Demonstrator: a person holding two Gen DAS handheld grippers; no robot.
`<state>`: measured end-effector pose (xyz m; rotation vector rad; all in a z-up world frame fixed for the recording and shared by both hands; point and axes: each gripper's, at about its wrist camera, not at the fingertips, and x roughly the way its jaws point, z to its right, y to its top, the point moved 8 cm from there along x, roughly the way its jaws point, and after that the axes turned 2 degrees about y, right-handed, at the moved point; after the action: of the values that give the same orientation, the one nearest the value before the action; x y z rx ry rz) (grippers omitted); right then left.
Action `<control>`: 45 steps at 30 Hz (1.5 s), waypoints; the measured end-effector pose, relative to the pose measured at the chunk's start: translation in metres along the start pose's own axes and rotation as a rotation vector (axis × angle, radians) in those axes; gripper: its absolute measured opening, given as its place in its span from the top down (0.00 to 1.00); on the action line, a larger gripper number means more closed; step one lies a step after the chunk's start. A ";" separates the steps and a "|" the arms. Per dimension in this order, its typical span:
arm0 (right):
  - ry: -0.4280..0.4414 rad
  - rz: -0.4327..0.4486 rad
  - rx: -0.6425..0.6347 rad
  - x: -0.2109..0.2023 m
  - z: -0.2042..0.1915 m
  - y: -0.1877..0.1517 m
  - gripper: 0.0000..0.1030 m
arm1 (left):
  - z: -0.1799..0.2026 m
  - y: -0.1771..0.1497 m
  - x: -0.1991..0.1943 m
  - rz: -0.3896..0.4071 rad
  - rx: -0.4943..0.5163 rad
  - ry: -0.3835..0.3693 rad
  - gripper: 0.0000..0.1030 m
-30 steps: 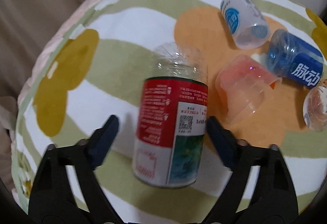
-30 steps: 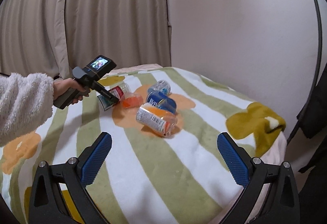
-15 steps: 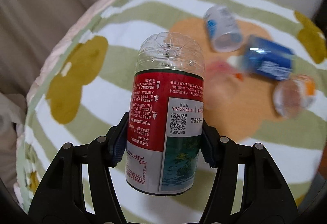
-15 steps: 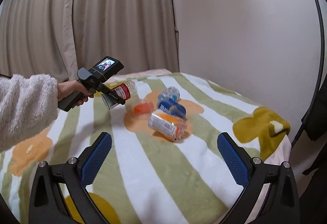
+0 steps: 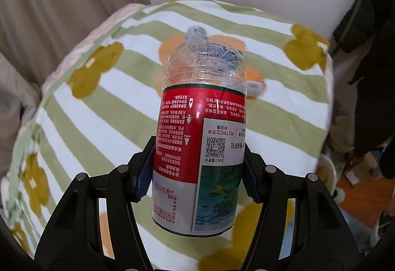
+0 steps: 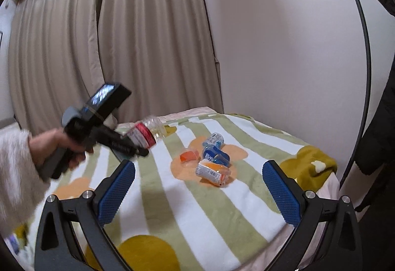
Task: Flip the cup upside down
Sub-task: 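Lift the red-labeled cup with the left gripper, set it down, open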
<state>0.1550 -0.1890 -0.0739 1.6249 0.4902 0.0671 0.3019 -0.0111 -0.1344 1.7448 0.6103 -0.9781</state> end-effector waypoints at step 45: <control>0.003 -0.095 -0.008 -0.031 0.017 -0.003 0.00 | 0.056 -0.082 0.059 -0.101 -0.007 0.104 0.07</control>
<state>0.1319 -0.2157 -0.0714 1.5917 0.5685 0.0003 0.2528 -0.0358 -0.2360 1.7809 0.7746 -0.9571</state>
